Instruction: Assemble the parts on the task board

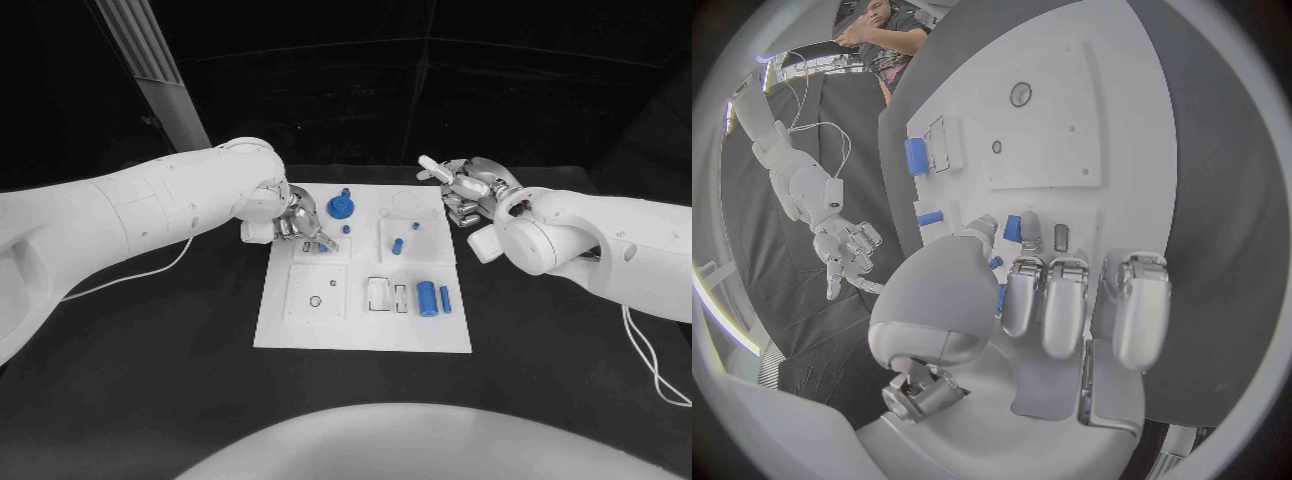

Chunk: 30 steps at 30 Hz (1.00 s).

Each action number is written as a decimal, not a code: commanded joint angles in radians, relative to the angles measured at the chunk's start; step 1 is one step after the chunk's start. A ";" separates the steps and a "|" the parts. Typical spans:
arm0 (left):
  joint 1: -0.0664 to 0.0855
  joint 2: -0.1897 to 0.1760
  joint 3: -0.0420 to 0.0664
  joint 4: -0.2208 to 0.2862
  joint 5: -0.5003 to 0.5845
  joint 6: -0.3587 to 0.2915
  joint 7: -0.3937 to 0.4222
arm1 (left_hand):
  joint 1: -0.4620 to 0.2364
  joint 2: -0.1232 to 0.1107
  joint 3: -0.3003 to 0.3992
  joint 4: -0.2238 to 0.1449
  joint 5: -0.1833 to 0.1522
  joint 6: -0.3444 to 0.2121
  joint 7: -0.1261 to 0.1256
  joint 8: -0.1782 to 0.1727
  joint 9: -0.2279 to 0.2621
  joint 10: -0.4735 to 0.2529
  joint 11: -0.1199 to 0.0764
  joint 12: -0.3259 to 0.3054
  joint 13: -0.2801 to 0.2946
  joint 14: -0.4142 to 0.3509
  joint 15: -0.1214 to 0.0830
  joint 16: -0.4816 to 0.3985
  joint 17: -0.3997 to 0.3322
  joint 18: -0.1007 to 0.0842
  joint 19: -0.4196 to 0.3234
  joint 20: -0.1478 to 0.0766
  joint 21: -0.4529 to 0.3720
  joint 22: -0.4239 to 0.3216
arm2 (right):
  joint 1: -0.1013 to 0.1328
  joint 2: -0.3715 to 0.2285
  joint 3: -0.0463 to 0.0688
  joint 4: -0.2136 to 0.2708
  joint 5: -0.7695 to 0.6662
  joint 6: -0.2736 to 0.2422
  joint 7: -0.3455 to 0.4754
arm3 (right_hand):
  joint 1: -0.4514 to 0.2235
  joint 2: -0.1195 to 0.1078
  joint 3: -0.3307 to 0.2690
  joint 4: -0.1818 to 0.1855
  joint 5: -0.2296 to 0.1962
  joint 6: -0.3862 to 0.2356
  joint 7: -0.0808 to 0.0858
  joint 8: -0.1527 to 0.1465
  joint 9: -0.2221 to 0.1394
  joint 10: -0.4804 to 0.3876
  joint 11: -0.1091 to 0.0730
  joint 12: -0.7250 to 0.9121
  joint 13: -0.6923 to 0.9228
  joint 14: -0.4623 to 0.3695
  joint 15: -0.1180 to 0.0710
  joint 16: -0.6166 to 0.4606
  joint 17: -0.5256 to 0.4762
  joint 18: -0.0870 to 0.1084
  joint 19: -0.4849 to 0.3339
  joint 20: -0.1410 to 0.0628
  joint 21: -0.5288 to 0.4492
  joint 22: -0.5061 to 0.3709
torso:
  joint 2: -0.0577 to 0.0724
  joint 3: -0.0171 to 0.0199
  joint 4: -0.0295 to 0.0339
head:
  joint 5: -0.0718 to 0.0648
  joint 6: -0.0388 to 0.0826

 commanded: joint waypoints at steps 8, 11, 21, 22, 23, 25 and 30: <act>-0.005 -0.023 -0.003 0.025 -0.057 -0.123 0.032 | -0.161 -0.004 -0.138 0.003 -0.163 0.008 0.003 0.002 0.023 0.102 0.002 0.002 0.261 0.106 0.007 0.003 0.263 -0.007 0.105 0.003 0.004 0.263 | 0.001 -0.002 0.001 0.002 0.002 0.008 0.006 | -0.001 0.014 -0.006 -0.001 -0.005 -0.010 0.090 0.006 -0.002 -0.008 0.003 -0.006 -0.002 0.106 0.006 0.002 0.263 -0.007 0.106 0.006 0.003 0.263 | 0.000 0.0000 0.0020 | -0.002 0.000; -0.005 -0.031 -0.003 0.029 -0.062 -0.145 0.045 | -0.180 -0.001 -0.155 0.003 -0.163 0.006 0.002 0.004 0.027 0.102 0.001 0.002 0.261 0.106 0.006 0.003 0.263 -0.007 0.105 0.002 0.004 0.263 | 0.001 -0.002 0.001 0.002 0.002 0.007 0.006 | -0.001 0.014 -0.006 -0.001 -0.005 -0.010 0.090 0.006 -0.002 -0.008 0.003 -0.006 -0.002 0.106 0.006 0.002 0.263 -0.007 0.106 0.006 0.003 0.263 | -0.001 0.0000 0.0022 | -0.002 0.000; -0.004 -0.046 -0.003 0.042 -0.065 -0.192 0.104 | -0.226 0.002 -0.193 0.002 -0.164 0.009 -0.002 0.011 0.039 0.102 -0.002 0.002 0.261 0.106 0.002 0.003 0.263 -0.007 0.105 -0.003 0.004 0.263 | -0.002 -0.002 0.000 0.001 0.002 0.007 0.004 | 0.000 0.015 -0.006 -0.001 -0.005 -0.010 0.090 0.006 -0.002 -0.007 0.003 -0.005 -0.001 0.106 0.006 0.002 0.263 -0.007 0.106 0.006 0.003 0.263 | 0.001 -0.0010 0.0002 | -0.002 0.000; -0.004 -0.046 -0.003 0.043 -0.064 -0.192 0.108 | -0.223 0.004 -0.193 0.001 -0.164 0.010 -0.003 0.013 0.041 0.102 -0.003 0.002 0.261 0.106 0.002 0.003 0.263 -0.007 0.105 -0.003 0.004 0.263 | -0.002 -0.002 0.000 0.000 0.002 0.007 0.004 | 0.000 0.015 -0.006 -0.001 -0.005 -0.010 0.090 0.006 -0.002 -0.007 0.003 -0.005 -0.001 0.106 0.006 0.002 0.263 -0.007 0.106 0.006 0.003 0.263 | 0.001 -0.0006 0.0002 | -0.001 0.000; -0.004 -0.046 -0.003 0.043 -0.063 -0.192 0.111 | -0.220 0.006 -0.193 0.001 -0.164 0.010 -0.003 0.014 0.043 0.102 -0.003 0.002 0.261 0.106 0.001 0.003 0.263 -0.007 0.105 -0.004 0.004 0.263 | -0.002 -0.002 0.000 0.000 0.002 0.007 0.004 | 0.000 0.015 -0.006 -0.001 -0.005 -0.010 0.090 0.006 -0.002 -0.007 0.003 -0.006 -0.002 0.106 0.006 0.002 0.263 -0.007 0.106 0.006 0.003 0.263 | 0.001 -0.0005 0.0000 | -0.001 0.000; -0.004 -0.045 -0.003 0.044 -0.063 -0.188 0.119 | -0.205 0.010 -0.195 0.000 -0.164 0.007 -0.004 0.017 0.049 0.102 -0.004 0.002 0.261 0.106 0.000 0.003 0.263 -0.007 0.105 -0.005 0.004 0.263 | -0.003 -0.002 0.000 0.000 0.002 0.006 0.003 | 0.000 0.015 -0.006 -0.001 -0.005 -0.010 0.090 0.006 -0.002 -0.007 0.003 -0.006 -0.002 0.106 0.006 0.002 0.263 -0.007 0.106 0.006 0.003 0.263 | 0.001 -0.0002 -0.0003 | 0.000 0.000; -0.004 -0.047 -0.003 0.046 -0.062 -0.175 0.130 | -0.106 0.031 -0.185 -0.009 -0.163 -0.003 -0.004 0.027 0.066 0.102 -0.005 0.002 0.261 0.106 -0.002 0.003 0.263 -0.007 0.105 -0.007 0.004 0.263 | -0.003 -0.001 0.000 0.000 0.002 0.005 0.002 | 0.000 0.015 -0.006 -0.002 -0.005 -0.010 0.090 0.006 -0.003 -0.007 0.003 -0.006 -0.002 0.106 0.006 0.002 0.263 -0.007 0.106 0.006 0.003 0.263 | 0.001 0.0003 0.0012 | 0.001 0.000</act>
